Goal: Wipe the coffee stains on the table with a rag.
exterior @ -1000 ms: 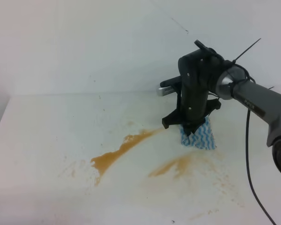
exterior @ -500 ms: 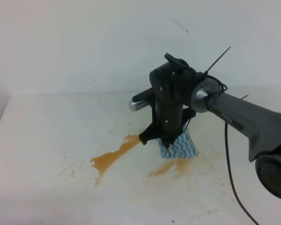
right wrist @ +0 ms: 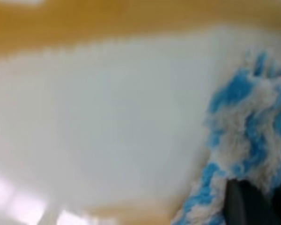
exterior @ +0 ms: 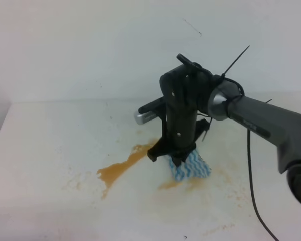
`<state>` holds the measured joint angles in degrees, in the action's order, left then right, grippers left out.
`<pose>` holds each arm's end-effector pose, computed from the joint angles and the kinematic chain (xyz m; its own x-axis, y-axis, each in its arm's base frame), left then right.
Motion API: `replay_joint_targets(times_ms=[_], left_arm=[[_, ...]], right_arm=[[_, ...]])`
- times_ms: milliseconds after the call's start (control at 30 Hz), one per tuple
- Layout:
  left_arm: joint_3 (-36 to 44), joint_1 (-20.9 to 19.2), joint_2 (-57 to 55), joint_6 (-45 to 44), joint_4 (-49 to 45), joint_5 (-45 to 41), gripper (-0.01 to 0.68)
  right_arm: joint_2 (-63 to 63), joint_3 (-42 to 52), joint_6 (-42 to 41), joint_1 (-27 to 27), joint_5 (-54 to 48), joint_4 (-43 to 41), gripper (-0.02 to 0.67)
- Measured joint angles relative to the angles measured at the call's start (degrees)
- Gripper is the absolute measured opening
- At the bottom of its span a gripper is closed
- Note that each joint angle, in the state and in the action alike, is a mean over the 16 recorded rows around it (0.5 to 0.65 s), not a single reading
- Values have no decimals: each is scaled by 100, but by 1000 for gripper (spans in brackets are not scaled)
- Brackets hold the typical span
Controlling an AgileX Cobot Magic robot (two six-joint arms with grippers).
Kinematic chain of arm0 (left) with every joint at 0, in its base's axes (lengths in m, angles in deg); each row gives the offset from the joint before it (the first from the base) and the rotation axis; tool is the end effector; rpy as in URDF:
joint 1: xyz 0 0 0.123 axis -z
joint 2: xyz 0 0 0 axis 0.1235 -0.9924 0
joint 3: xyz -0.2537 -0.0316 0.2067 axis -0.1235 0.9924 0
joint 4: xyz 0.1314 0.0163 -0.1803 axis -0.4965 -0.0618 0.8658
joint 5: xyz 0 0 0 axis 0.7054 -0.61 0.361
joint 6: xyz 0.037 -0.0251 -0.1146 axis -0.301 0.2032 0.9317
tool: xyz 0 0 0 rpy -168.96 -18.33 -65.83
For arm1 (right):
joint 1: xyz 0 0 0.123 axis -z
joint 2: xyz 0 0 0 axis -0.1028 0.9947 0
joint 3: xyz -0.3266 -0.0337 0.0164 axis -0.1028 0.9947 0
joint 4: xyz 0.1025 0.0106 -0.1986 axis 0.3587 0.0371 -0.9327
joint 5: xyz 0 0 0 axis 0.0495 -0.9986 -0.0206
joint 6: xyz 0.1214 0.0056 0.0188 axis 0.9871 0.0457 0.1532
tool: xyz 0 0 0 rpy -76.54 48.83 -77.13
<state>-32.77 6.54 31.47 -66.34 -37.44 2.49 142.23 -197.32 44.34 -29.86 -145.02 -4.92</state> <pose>0.0140 -0.0054 0.1802 -0.2173 -0.1476 -0.9649 0.0017 0.9884 -0.1516 0.4161 0.2957 0.1605 -0.8227 -0.5466 -0.1561 -0.5506 0.8345 -0.0203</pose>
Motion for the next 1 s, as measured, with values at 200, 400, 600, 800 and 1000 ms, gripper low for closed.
replay_joint_targets(times_ms=[200,400,600,800,1000], left_arm=[[0,0,0,0,0,-17,-4],[0,0,0,0,0,-17,-4],[0,0,0,0,0,-17,-4],[0,0,0,0,0,-6,-4],[0,0,0,0,0,-11,-4]], right_arm=[[-609,1209,37,-4,590,20,30],[-1088,2288,76,-10,1286,65,30],[-1249,2718,-25,-128,1743,248,30],[-1112,2482,-222,-418,1825,529,29],[-763,1795,-375,-746,1622,840,29]])
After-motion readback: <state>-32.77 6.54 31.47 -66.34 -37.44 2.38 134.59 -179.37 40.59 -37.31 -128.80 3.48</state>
